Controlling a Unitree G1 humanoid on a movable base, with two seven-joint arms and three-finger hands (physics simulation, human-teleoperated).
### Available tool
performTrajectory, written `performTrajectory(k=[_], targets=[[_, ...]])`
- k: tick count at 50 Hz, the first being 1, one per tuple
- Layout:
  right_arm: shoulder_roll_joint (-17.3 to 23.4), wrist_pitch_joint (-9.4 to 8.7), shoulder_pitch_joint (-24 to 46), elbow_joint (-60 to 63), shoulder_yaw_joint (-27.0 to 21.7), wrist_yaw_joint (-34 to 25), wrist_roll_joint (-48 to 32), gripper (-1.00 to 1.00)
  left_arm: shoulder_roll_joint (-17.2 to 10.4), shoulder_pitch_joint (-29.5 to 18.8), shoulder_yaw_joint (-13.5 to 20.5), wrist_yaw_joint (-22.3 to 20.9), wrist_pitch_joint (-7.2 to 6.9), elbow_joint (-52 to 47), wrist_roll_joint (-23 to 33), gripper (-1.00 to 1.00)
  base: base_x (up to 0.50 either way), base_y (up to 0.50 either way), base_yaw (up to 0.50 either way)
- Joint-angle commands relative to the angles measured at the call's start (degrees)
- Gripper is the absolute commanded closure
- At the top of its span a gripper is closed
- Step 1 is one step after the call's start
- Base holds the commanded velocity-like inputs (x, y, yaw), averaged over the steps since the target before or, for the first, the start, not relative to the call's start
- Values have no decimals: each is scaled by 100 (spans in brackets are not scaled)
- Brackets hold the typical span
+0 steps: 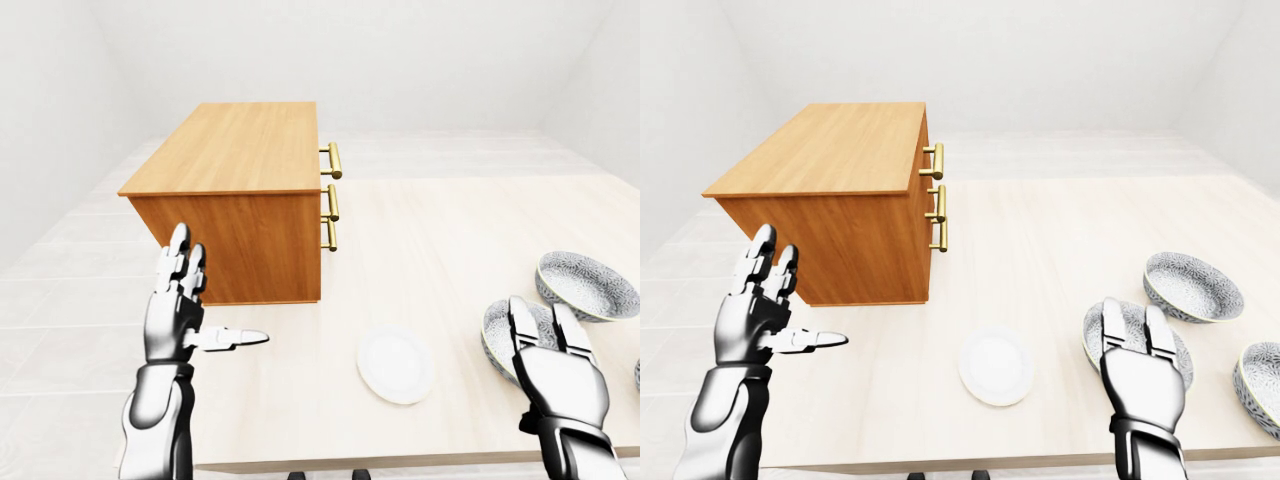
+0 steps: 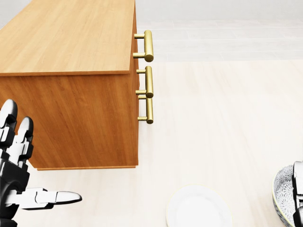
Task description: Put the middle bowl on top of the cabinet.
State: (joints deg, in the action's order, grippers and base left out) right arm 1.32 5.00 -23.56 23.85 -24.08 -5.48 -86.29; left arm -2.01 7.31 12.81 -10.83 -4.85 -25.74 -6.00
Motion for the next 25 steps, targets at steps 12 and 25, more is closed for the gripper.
performTrajectory(k=[12, 25], targets=[[97, 0, -119, -363, 42, 293, 34, -100, 4, -42, -66, 10, 29, 94, 31, -100, 0, 0, 0], [157, 0, -107, -655, 65, 434, 71, -100, -7, -34, -23, 10, 34, 102, 0, -100, 0, 0, 0]])
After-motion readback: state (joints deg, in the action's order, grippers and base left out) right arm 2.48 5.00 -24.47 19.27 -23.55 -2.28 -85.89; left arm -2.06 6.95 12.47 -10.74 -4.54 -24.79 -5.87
